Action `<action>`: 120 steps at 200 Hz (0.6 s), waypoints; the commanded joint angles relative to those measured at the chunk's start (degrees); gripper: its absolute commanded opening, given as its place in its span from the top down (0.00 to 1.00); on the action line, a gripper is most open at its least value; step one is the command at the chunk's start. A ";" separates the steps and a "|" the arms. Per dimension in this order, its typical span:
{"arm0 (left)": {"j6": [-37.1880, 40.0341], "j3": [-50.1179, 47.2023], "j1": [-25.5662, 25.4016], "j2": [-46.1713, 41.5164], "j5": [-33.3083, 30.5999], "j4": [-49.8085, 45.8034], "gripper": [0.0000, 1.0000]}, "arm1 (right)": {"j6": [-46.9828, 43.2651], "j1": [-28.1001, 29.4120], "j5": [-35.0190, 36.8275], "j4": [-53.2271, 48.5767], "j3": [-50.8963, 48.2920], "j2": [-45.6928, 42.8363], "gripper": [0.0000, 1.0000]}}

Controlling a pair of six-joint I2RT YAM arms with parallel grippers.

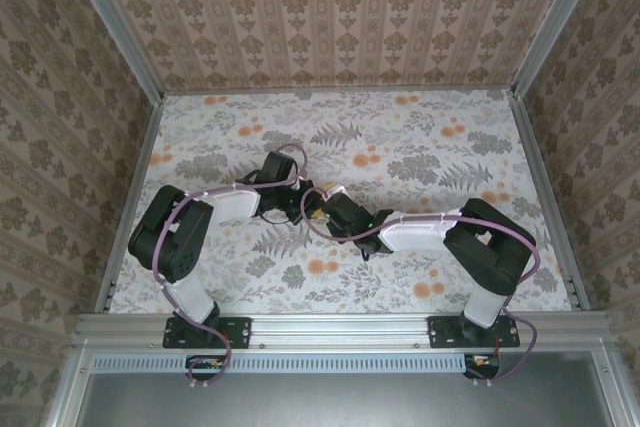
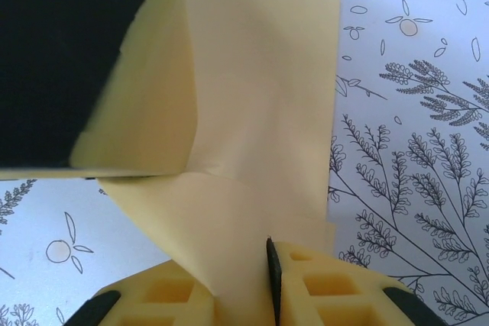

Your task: Fold a paper plane with a square sheet of paper (pick it up from the middle)

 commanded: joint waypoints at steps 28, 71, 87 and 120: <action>0.78 1.76 0.24 -2.22 0.40 -3.65 0.96 | -2.35 -0.16 4.15 -1.13 0.47 1.95 0.74; 0.71 1.80 0.63 -2.79 0.43 -4.05 0.93 | -2.75 -0.16 2.49 -0.67 0.34 1.97 0.85; 1.28 1.80 1.56 -3.82 0.08 -5.28 0.86 | -2.49 -0.50 0.62 -0.38 0.13 1.48 0.89; 3.23 1.26 3.88 -7.00 -0.06 -7.94 0.59 | -1.13 -1.31 -3.17 -1.18 0.97 0.41 0.88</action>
